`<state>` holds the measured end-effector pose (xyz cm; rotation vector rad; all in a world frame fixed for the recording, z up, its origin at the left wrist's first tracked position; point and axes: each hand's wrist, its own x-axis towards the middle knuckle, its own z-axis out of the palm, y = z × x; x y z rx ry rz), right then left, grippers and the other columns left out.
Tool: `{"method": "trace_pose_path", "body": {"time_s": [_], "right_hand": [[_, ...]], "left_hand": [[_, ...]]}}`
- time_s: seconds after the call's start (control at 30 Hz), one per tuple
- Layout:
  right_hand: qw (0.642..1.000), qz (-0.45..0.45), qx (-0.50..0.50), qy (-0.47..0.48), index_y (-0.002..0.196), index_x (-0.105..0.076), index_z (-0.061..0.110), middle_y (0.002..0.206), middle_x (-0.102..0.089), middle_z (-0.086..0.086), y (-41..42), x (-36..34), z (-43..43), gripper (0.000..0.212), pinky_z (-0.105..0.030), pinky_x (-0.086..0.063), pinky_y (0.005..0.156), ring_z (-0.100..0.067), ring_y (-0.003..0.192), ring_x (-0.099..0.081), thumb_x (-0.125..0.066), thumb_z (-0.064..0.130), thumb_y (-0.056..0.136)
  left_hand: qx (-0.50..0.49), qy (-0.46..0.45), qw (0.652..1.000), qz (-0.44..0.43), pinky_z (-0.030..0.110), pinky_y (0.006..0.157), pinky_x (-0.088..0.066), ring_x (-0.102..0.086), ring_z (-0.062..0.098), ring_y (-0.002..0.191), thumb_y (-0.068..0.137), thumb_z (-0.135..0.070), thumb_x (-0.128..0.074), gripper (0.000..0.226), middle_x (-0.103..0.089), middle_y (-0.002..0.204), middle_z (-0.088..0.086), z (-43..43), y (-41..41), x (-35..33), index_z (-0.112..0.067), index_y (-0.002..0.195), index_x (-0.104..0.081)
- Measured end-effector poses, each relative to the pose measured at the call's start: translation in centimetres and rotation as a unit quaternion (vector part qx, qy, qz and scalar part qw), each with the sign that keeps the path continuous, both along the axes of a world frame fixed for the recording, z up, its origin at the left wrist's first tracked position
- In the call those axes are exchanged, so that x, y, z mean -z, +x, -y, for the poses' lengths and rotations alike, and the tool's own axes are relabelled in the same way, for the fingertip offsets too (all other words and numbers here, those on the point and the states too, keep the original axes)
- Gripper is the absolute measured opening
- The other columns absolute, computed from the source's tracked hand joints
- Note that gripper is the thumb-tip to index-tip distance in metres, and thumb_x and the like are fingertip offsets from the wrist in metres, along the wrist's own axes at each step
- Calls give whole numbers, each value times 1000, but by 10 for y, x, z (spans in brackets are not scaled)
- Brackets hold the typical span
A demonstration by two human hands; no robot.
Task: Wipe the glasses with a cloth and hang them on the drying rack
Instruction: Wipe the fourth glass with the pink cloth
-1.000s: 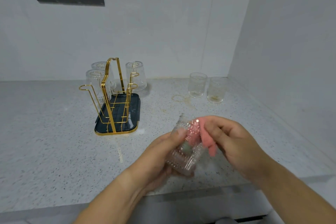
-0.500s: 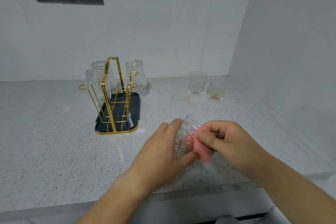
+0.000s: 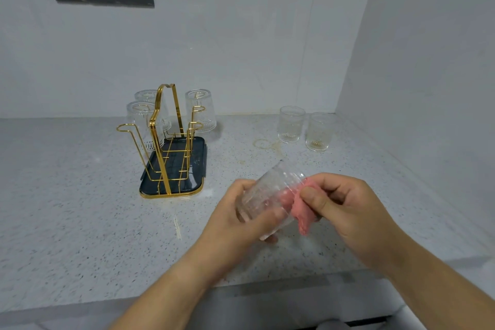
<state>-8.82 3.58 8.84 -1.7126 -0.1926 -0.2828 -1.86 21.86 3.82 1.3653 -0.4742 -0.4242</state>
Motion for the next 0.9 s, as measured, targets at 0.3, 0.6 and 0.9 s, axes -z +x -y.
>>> {"method": "trace_pose_path", "body": {"time_s": [0.3,0.6,0.9], "right_hand": [[999,-6,44,-10,73,-76,15,72,-75,-6,3,2,-5,24,-20,-55,70,-21,72,-73,-62,27,88],[998,20,51,11,74,-75,12,68,-74,-6,0,0,-6,22,-22,-57,68,-17,63,-70,-61,20,90],[997,-16,68,45,82,-80,18,85,-79,-11,2,6,-6,23,-28,-56,70,-20,74,-73,-62,31,87]], "left_hand": [[9,-27,992,-124,39,70,-65,-76,24,86,81,-53,-70,59,-75,112,8,9,-5,-9,-21,129,-57],[-32,-25,999,3,28,64,-60,-72,15,76,84,-27,-86,48,-75,97,-1,7,-5,-12,-13,118,-55],[-90,76,977,179,23,82,-59,-71,6,102,78,-33,-89,63,-63,118,-23,2,-4,0,-40,127,-50]]}}
